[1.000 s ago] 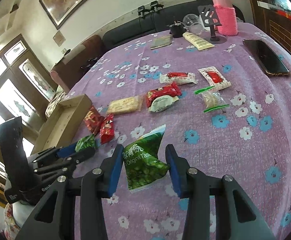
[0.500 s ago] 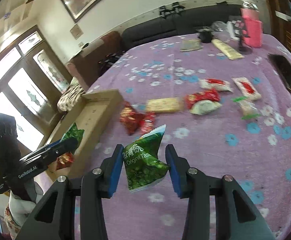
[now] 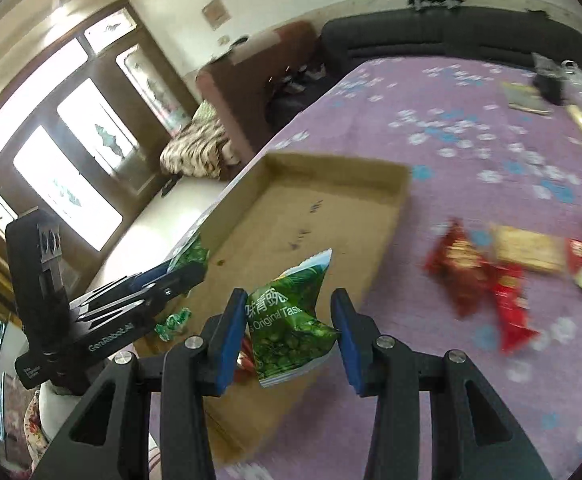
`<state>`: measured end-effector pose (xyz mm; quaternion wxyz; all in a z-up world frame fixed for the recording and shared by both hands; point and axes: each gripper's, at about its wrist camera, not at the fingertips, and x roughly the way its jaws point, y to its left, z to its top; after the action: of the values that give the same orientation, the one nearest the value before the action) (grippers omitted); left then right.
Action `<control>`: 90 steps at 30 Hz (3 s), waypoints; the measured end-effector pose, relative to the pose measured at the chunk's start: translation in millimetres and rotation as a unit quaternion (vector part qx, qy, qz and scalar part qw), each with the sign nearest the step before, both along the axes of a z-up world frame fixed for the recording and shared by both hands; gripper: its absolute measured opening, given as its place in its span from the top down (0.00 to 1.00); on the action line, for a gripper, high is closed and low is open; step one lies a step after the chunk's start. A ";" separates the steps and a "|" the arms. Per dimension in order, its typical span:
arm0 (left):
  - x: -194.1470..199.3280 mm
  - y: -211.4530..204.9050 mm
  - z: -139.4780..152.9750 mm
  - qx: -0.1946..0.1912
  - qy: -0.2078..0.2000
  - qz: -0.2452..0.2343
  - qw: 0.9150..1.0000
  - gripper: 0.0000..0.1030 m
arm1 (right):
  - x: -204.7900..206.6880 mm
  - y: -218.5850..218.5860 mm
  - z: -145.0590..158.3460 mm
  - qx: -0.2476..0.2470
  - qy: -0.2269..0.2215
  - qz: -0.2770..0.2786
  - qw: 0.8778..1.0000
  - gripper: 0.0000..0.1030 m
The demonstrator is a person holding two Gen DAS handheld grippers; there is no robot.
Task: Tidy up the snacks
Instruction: 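Carry both green pea bags into the cardboard box and release them, then grasp the red sausage packet with the right tool while the left tool grasps the red candy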
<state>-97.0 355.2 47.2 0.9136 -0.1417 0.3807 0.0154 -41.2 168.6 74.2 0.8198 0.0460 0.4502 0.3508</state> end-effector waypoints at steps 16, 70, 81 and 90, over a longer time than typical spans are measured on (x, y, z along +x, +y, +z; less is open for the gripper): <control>-3.2 36.5 -9.6 -0.072 -0.008 0.035 0.997 0.34 | 8.6 48.0 -27.8 -0.021 0.025 0.011 0.999 0.54; 127.0 -215.2 -27.5 0.056 0.074 -0.118 0.989 0.24 | 39.0 -198.4 -61.8 -0.010 0.007 -0.178 0.984 0.83; 108.2 -222.4 -10.0 0.059 0.033 -0.151 0.986 0.48 | 35.9 -199.7 -58.4 -0.001 -0.005 -0.182 0.983 0.83; 78.2 -202.9 15.1 -0.002 0.011 -0.154 0.988 0.48 | 33.8 -202.6 -55.8 0.007 -0.015 -0.187 0.982 0.83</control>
<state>-18.9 152.3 62.3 0.9004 -0.0832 0.4083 -0.1252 -7.3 -34.0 18.3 0.8772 0.1299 0.4189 0.1954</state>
